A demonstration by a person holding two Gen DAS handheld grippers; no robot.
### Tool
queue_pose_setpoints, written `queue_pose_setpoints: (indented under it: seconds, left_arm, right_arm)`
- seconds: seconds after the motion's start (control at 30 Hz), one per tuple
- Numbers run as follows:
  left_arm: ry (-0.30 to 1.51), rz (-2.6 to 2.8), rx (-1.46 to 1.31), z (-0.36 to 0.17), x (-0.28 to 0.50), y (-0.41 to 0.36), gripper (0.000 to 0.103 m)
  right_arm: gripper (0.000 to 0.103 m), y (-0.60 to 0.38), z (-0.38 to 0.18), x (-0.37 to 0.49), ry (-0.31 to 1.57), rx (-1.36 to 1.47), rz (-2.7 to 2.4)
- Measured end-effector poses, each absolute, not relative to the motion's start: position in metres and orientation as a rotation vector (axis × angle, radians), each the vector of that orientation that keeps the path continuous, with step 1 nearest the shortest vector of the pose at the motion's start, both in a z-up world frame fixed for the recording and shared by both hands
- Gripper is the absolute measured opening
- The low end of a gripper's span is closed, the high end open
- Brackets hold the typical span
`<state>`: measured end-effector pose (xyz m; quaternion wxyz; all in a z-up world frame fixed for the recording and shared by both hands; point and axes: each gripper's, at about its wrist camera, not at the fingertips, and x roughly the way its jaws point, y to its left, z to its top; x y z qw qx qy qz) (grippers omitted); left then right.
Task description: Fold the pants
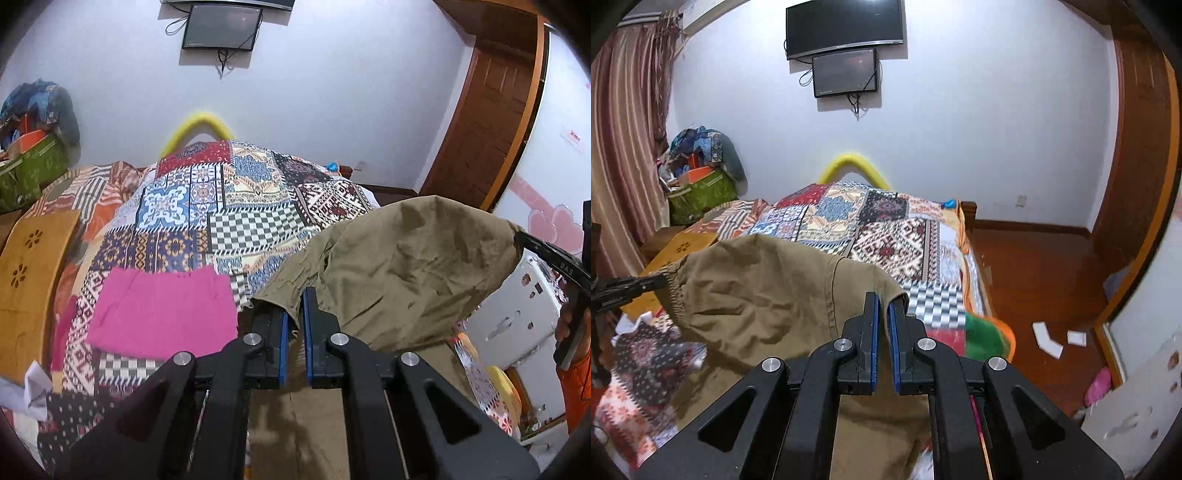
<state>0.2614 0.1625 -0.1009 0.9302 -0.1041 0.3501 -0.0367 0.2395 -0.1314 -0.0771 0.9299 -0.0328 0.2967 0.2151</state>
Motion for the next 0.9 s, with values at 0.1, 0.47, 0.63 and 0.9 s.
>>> queue_pose_setpoints:
  seconds: [0.1, 0.47, 0.63, 0.9]
  left_arm:
    - [0.725, -0.081, -0.224, -0.101, 0.244, 0.159, 0.006]
    - [0.797, -0.084, -0.207, -0.129, 0.186, 0.141, 0.006]
    - [0.853, -0.074, -0.216, -0.156, 0.165, 0.137, 0.007]
    - [0.929, -0.046, -0.190, -0.194, 0.146, 0.134, 0.007]
  right_arm:
    - [0.005, -0.136, -0.078, 0.223, 0.621, -0.051, 0.443]
    - [0.004, -0.146, -0.102, 0.166, 0.691, -0.063, 0.449]
    - [0.004, -0.157, -0.125, 0.143, 0.749, -0.068, 0.438]
    - [0.004, -0.171, -0.179, 0.121, 0.891, -0.052, 0.402]
